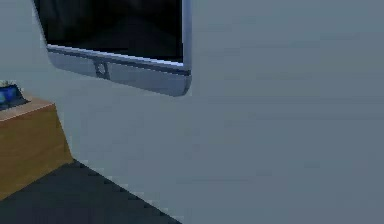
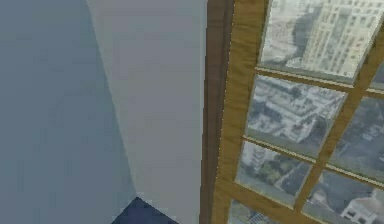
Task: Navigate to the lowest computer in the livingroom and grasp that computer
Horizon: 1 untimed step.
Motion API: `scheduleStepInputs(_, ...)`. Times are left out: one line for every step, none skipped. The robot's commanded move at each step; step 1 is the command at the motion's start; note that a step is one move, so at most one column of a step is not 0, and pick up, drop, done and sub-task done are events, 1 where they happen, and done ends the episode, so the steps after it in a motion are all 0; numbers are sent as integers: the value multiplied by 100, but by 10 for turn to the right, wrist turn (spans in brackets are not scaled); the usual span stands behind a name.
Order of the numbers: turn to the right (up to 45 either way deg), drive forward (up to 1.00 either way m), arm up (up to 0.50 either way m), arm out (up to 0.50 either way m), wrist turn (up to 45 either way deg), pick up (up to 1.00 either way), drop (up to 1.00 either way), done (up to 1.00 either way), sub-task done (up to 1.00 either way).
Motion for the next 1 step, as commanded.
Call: scheduleStepInputs(0,50,0,0,0,0,0,0,0)
